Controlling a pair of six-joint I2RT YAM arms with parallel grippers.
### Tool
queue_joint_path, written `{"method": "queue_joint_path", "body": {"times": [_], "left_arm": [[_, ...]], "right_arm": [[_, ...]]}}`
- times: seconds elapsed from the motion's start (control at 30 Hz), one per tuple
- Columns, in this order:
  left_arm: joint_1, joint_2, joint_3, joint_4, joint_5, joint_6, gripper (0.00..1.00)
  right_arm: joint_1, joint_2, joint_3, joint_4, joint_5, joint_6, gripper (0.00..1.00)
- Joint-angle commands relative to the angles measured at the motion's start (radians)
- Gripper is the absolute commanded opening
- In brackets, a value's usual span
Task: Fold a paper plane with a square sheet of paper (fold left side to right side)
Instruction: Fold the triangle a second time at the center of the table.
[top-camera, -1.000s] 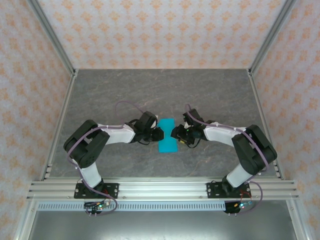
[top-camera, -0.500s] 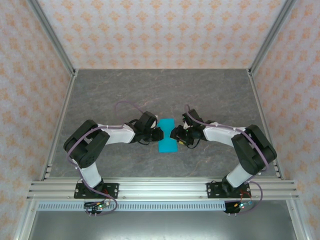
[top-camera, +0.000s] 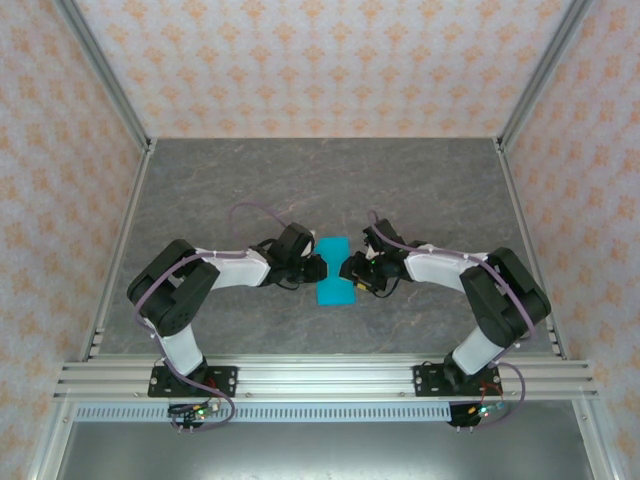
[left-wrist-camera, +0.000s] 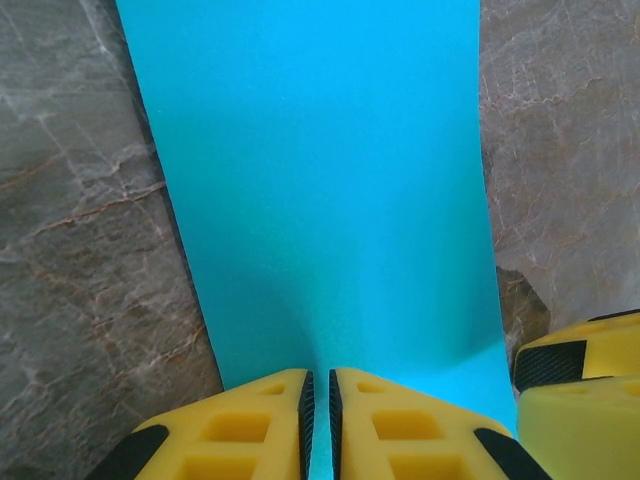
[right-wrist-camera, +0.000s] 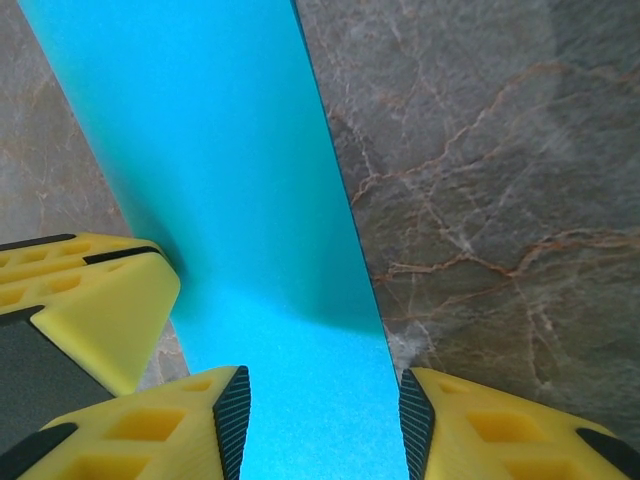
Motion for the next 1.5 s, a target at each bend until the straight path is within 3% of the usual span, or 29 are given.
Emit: {"method": "queue_joint_path", "body": {"times": [0.0,0.2,0.57,0.73,1.07,1.47], "left_arm": [[0.001,0.002,-0.026,-0.008,-0.009,-0.006,0.16],[0.001,-0.001,-0.03,-0.002,-0.008,-0.008,0.16],[0.001,-0.006,-0.036,0.0,-0.009,-0.008,0.15],[0.001,-0.007,-0.036,0.001,-0.009,-0.01,0.15],[0.001,-0.011,-0.038,0.004,-0.008,-0.011,0.15],[0.001,-0.013,-0.038,0.005,-0.008,-0.011,0.15]], "right_arm": [[0.026,0.017,0.004,0.085,-0.059,0.041,0.46],[0.024,-0.006,0.013,0.081,-0.038,0.039,0.45],[0.011,0.007,0.116,-0.107,0.113,-0.088,0.46],[0.009,0.006,0.135,-0.166,0.109,-0.085,0.46],[0.036,-0.149,-0.007,-0.192,0.073,0.0,0.54],[0.084,-0.079,-0.014,-0.134,0.06,0.038,0.54]]}}
